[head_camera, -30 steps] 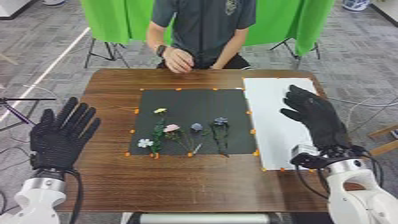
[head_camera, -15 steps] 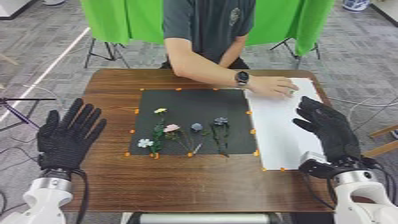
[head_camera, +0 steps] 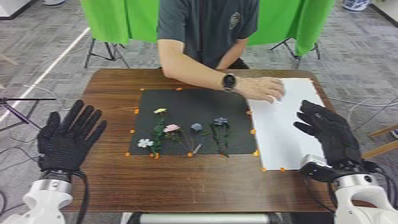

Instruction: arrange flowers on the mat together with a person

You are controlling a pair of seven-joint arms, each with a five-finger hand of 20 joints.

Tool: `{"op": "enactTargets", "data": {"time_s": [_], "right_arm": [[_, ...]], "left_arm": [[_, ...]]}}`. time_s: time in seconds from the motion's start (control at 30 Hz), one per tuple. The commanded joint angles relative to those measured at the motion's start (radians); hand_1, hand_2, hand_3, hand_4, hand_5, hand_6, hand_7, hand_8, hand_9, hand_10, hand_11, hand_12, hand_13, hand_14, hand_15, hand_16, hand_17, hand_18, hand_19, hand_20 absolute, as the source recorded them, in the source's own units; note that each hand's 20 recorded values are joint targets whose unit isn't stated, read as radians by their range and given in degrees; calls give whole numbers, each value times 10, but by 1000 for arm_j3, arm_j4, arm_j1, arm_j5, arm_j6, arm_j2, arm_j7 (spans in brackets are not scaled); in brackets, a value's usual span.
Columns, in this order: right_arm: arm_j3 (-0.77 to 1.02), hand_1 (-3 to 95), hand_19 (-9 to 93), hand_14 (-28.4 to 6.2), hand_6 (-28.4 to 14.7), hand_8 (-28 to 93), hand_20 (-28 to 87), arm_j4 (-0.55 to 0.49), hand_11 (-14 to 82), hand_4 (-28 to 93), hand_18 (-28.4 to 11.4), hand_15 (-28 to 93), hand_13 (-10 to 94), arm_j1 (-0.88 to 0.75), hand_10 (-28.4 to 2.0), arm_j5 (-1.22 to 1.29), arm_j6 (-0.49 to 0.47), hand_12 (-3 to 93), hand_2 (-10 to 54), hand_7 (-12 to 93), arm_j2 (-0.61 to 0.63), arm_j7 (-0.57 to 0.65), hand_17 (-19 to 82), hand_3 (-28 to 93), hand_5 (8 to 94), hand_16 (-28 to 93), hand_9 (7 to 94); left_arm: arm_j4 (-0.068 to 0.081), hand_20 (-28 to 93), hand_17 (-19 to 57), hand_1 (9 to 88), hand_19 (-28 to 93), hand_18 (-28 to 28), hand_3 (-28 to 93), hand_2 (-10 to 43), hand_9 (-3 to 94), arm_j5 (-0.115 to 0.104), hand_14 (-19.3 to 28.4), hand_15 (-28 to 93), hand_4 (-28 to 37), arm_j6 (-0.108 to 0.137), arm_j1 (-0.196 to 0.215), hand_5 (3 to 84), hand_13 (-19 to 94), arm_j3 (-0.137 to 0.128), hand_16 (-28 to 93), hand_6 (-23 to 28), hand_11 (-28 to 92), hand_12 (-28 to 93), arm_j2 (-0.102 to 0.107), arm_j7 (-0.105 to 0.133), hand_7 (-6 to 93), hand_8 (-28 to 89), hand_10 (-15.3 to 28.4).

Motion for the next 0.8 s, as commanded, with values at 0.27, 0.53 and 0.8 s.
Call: {"op": "enactTargets", "data": {"time_s": [0.27, 0.53, 0.8], "right_arm": [[4, 316, 452, -108, -31, -147, 112, -14, 103, -274, -175, 171, 321, -11, -114, -39, -30, 83, 2, 187, -10, 20, 105, 826, 446, 85, 402], [14, 317, 450, -109, -29, -148, 109, -27, 102, -275, -175, 169, 324, -30, -112, -46, -54, 85, -2, 190, -21, 36, 105, 824, 445, 85, 400], [6, 317, 448, -109, -29, -148, 109, -35, 103, -276, -176, 170, 332, -25, -114, -67, -70, 86, -1, 190, -28, 82, 105, 820, 448, 89, 404]], "left_arm": [[-9, 129, -29, 265, 214, 124, 716, 126, 409, -6, 124, 137, -283, -6, 35, 444, 305, -18, -23, 60, 111, 94, -5, 10, 57, -77, 134], [-14, 129, -29, 265, 214, 124, 714, 128, 409, -13, 123, 137, -283, 7, 45, 444, 306, -29, -23, 60, 111, 94, -8, 17, 57, -77, 134], [-22, 129, -29, 266, 216, 125, 713, 130, 408, 6, 125, 137, -283, 31, 39, 440, 306, -22, -22, 60, 112, 96, -9, 8, 58, -76, 133]]}}
